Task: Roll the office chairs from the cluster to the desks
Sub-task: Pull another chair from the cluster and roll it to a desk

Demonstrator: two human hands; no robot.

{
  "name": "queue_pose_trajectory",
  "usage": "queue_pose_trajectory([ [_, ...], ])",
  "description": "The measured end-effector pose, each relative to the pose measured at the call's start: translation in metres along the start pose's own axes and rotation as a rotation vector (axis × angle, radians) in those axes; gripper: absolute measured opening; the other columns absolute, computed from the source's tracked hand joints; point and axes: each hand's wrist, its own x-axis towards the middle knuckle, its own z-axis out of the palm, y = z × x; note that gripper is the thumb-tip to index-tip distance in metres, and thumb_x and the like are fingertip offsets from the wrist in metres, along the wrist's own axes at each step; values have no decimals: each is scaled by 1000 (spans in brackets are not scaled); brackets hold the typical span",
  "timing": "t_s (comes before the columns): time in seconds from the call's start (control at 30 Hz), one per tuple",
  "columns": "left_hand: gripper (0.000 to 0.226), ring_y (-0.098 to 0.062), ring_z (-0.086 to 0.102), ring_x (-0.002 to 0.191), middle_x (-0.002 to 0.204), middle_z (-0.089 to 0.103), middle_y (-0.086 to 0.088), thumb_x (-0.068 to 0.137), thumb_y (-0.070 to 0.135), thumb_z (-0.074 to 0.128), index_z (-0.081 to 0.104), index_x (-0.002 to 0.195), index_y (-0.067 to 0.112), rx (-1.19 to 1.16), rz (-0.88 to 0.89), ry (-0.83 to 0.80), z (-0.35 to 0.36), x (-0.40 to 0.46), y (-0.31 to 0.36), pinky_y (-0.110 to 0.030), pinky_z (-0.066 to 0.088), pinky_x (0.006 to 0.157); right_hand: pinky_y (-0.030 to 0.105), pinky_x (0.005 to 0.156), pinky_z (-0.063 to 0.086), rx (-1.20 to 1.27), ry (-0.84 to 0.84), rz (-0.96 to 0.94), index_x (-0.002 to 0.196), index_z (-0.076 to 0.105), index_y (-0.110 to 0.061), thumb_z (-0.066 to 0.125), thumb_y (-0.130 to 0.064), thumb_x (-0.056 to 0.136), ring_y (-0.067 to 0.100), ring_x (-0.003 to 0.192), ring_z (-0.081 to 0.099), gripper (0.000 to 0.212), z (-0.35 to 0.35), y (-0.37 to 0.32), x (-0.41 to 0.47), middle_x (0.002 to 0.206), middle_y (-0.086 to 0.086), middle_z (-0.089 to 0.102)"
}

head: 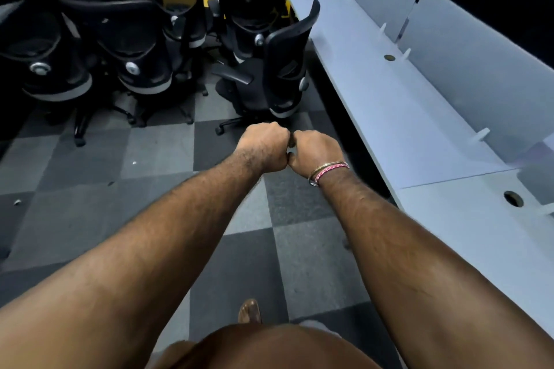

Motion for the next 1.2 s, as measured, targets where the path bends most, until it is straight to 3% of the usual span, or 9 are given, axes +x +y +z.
queue_pose_trajectory([
  [0.07,12,-27,69,92,97,70,-1,90,35,63,63,88,23,-5,9,-1,0,38,-10,-34,46,68,30,61,40,0,0,7,103,63,-20,61,-41,83,28,91,67,29,3,14,36,100,3,69],
  [0.23,20,-22,65,75,85,68,5,86,30,60,73,100,26,2,8,-22,18,132,-26,-34,53,64,31,58,36,-23,27,-25,100,62,-17,56,-38,85,30,89,68,26,19,52,116,97,5,69],
  [0.37,18,-19,54,68,73,53,8,86,25,59,72,98,25,43,-4,-60,27,220,-36,-34,50,61,31,56,36,-25,16,-58,98,62,-17,54,-36,86,31,85,68,24,36,93,192,94,5,69],
  [0.63,17,-19,54,70,80,59,5,85,30,59,69,96,23,24,-71,-94,22,379,-48,-37,55,66,34,62,47,16,-13,-166,102,64,-17,59,-33,83,31,86,67,25,44,176,340,97,5,69],
  [0.77,15,-20,53,69,80,62,4,86,27,58,70,95,23,18,-113,-90,25,445,-62,-35,47,61,32,60,42,32,-31,-214,100,64,-17,58,-30,84,32,83,67,21,46,204,404,94,6,69],
  [1.03,18,-25,69,86,93,72,0,86,30,59,71,97,24,-10,-123,-17,40,592,-114,-38,51,66,36,67,50,41,-15,-238,101,62,-15,59,-24,80,32,92,66,23,63,247,554,99,6,68],
  [1.2,21,-27,66,102,105,70,-2,90,29,57,69,105,21,-28,-165,65,34,674,-139,-39,50,73,37,71,49,88,55,-277,102,62,-14,58,-20,80,31,95,63,23,72,276,643,101,7,68],
])
